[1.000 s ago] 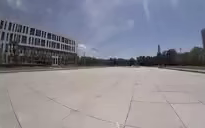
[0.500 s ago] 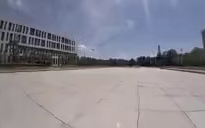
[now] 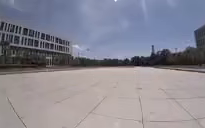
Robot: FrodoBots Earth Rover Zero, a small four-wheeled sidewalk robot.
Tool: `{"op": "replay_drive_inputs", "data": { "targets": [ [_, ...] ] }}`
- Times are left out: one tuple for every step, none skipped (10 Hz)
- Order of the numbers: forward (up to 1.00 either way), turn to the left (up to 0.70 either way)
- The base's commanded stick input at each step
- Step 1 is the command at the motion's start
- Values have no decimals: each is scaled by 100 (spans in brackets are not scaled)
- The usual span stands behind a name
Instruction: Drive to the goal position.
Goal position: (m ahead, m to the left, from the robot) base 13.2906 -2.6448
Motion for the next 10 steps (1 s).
{"op": "replay_drive_inputs", "data": {
  "targets": [
    [69, 0],
    [69, 0],
    [69, 0],
    [69, 0],
    [69, 0],
    [69, 0],
    [69, 0],
    [69, 0],
    [69, 0],
    [69, 0]
  ]
}}
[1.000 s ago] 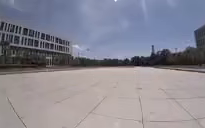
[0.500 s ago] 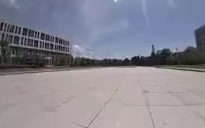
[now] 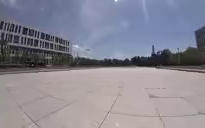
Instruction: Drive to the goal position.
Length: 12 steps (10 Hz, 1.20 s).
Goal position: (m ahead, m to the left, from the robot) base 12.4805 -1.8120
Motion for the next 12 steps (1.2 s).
{"op": "replay_drive_inputs", "data": {
  "targets": [
    [69, 0],
    [69, 0],
    [69, 0],
    [69, -13],
    [69, -34],
    [69, -9],
    [69, 0],
    [69, 0],
    [69, 0],
    [69, 0],
    [69, 0],
    [69, 0]
  ]
}}
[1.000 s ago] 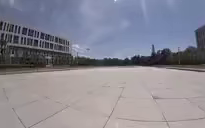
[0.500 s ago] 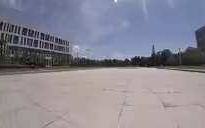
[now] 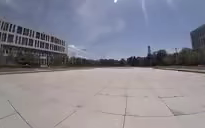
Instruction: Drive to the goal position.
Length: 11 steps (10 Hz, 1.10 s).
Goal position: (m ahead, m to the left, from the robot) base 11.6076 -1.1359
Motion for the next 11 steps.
{"op": "replay_drive_inputs", "data": {
  "targets": [
    [69, 0],
    [69, 0],
    [69, 0],
    [69, 0],
    [69, 0],
    [69, 0],
    [69, 0],
    [69, 0],
    [69, 0],
    [69, 0],
    [69, 0]
  ]
}}
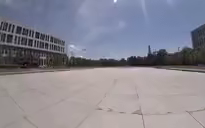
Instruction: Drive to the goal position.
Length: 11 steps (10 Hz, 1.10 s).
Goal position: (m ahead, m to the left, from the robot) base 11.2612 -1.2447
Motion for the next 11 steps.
{"op": "replay_drive_inputs", "data": {
  "targets": [
    [69, 0],
    [69, 0],
    [69, 0],
    [69, 0],
    [69, 0],
    [69, 0],
    [69, 0],
    [69, 0],
    [69, 0],
    [69, 0],
    [69, 0]
  ]
}}
